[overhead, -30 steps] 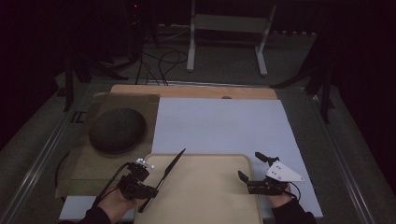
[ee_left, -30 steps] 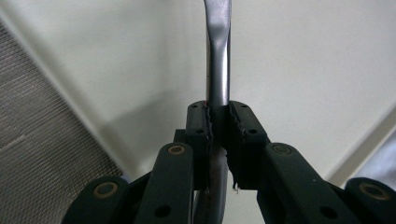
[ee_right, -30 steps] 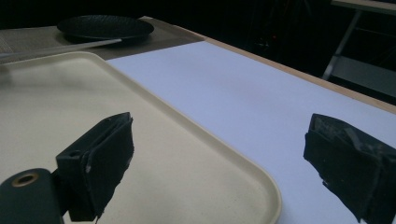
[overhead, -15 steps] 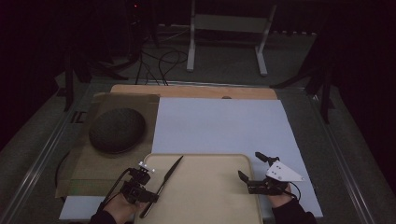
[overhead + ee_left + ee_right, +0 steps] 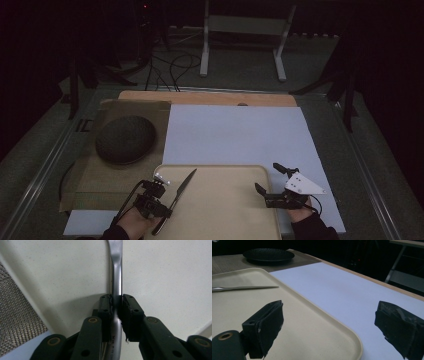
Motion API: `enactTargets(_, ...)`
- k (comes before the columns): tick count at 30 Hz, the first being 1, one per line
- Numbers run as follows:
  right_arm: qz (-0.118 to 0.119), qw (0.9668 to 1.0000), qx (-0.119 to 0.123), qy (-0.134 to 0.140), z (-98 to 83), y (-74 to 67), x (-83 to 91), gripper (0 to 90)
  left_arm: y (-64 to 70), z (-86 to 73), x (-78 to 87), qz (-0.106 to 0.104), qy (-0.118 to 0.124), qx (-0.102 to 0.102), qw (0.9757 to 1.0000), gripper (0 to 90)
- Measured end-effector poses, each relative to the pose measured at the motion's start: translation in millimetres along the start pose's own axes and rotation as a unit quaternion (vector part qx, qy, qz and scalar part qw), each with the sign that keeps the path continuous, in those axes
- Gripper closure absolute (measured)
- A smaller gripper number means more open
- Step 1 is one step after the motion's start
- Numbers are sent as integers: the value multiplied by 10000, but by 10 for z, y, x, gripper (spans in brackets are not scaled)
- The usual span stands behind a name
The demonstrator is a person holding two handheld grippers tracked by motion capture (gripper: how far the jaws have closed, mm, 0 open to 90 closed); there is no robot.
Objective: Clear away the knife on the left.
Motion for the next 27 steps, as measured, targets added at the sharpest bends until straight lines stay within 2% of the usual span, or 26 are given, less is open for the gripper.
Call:
enactTargets(3, -3, 10000, -2, 4, 1, 2, 2, 80, 30, 17, 29, 23, 95, -95, 9999, 609)
enactTargets(4, 0, 10000, -5, 14, 4, 0, 3, 80, 69, 43, 71, -2, 180, -339, 9993, 537)
enactTargets(5, -1, 10000, -2, 11, 4, 0, 4, 80, 69, 43, 71, -2, 180, -339, 9993, 455)
enactTargets(6, 2, 10000, -1, 11, 4, 0, 3, 80, 89, 56, 85, -6, 180, -454, 9988, 395)
enactTargets(8, 7, 10000, 9, 10, 2, 0, -1, 80, 143, 86, 117, 37, 362, -810, 9960, 334)
enactTargets(9, 9, 10000, 10, 4, 1, -1, -1, 80, 143, 86, 117, 37, 362, -810, 9960, 292)
enactTargets(10, 10, 10000, 4, 8, 2, -1, -2, 80, 169, 108, 117, -83, 454, -875, 9951, 266)
enactTargets(11, 4, 10000, 4, 11, 3, -1, -2, 80, 169, 108, 117, -83, 454, -875, 9951, 239)
enactTargets(12, 4, 10000, 4, 11, 3, -1, -2, 80, 177, 121, 116, -12, 523, -950, 9941, 239)
enactTargets(13, 2, 10000, 8, 11, 4, 0, 0, 80, 187, 133, 113, -24, 551, -1039, 9931, 217)
enactTargets(15, 7, 10000, -3, 16, 4, 1, 4, 80, 193, 156, 102, -79, 542, -1090, 9925, 127)
enactTargets(16, 7, 10000, -3, 16, 4, 1, 4, 80, 201, 168, 95, -92, 568, -1139, 9918, 127)
enactTargets(17, 18, 10000, 5, 22, 0, 7, 4, 80, 206, 179, 88, -112, 560, -1205, 9911, 73)
enactTargets(18, 18, 10000, 5, 22, 0, 7, 4, 80, 212, 190, 78, -75, 549, -1285, 9902, 73)
enactTargets(20, 8, 10000, -2, 12, -1, 6, 2, 80, 228, 217, 72, -2, 670, -1504, 9863, 48)
enactTargets(21, 18, 10000, -1, 19, 0, 1, -1, 80, 246, 245, 60, 86, 756, -1738, 9818, 48)
enactTargets(22, 17, 10000, -1, 23, 0, 0, -2, 80, 246, 245, 60, 86, 756, -1738, 9818, 48)
enactTargets(23, 17, 10000, -4, 25, 1, 0, -1, 80, 258, 275, 52, 66, 809, -1914, 9782, 48)
enactTargets(24, 17, 10000, -4, 25, 1, 0, -1, 80, 258, 275, 52, 66, 809, -1914, 9782, 49)
enactTargets(27, 23, 10000, 4, 31, 3, 5, 4, 80, 264, 324, 50, 24, 894, -2065, 9744, 49)
Point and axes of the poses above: each handheld gripper's, and its own axes: x roughly backward along the jaws, z roughly out of its top, y roughly to its right, the point moved 5 cm from there along -x, roughly forward along the jaws, and after that the axes turned 2 degrees about x, right-handed, at the moved point
